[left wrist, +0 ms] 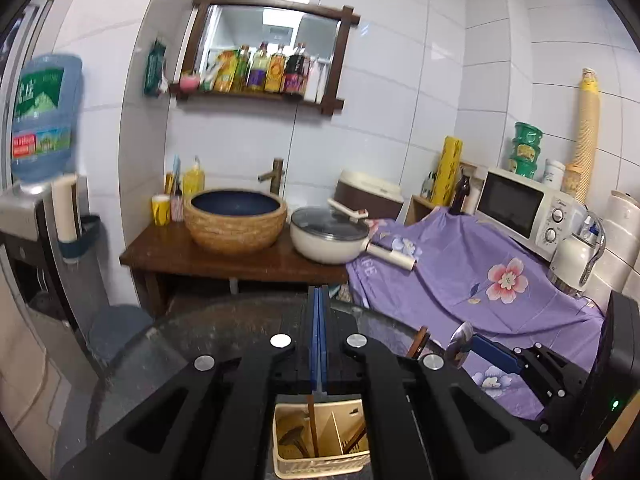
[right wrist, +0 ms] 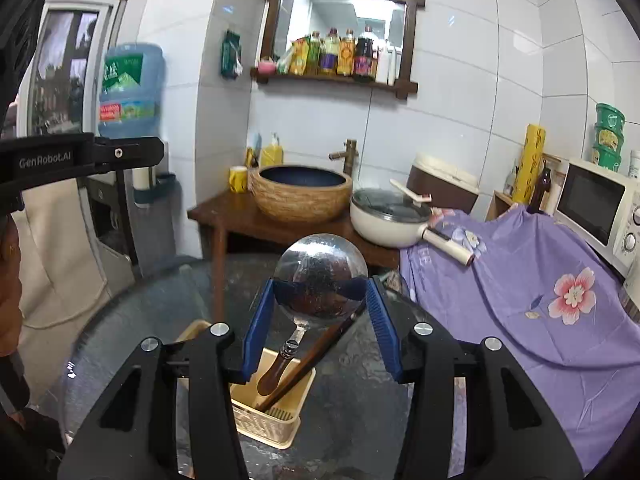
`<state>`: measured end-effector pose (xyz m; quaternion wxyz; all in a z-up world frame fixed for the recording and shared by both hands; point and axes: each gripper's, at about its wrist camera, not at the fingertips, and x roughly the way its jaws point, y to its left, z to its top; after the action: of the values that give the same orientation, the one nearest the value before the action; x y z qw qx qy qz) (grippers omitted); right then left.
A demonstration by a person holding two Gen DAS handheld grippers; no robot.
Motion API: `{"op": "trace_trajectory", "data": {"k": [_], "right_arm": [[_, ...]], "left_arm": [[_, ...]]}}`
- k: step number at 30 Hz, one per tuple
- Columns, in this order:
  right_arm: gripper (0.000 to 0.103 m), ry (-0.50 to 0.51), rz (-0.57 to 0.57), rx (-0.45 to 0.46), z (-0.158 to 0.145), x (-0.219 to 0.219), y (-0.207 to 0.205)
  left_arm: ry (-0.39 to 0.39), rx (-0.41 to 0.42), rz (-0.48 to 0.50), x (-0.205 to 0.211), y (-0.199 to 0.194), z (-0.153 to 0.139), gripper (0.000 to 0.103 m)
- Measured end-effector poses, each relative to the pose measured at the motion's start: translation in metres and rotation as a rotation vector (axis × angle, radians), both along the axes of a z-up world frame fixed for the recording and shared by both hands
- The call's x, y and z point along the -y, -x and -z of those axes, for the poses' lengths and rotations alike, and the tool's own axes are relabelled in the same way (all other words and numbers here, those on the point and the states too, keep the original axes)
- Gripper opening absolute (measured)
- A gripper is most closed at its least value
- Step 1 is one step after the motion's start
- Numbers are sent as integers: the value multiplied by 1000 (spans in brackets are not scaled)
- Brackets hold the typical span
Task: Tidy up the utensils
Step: 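Lift the spoon and chopstick and lower both into the cream holder, then open both tools and withdraw them from the holder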
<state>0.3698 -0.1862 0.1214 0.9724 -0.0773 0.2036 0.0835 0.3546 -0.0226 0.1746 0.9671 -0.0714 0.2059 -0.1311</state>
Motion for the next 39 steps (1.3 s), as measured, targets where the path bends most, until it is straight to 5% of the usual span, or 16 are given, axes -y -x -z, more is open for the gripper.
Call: {"op": "trace_trajectory", "data": {"k": [11, 21, 27, 35, 39], "right_arm": [[48, 28, -54, -58, 63, -10, -6], [52, 45, -65, -26, 81, -15, 9], [63, 59, -45, 34, 83, -12, 46], [65, -37, -59, -223, 152, -9, 72], [60, -80, -66, -349, 194, -14, 75]], "left_arm": [[-14, -117, -6, -11, -5, 73, 2], [-3, -166, -72, -26, 22, 126, 50], [-106, -202, -124, -31, 43, 155, 76], [-223, -301, -132, -28, 87, 210, 78], [-227, -354, -154, -40, 101, 229, 63]]}}
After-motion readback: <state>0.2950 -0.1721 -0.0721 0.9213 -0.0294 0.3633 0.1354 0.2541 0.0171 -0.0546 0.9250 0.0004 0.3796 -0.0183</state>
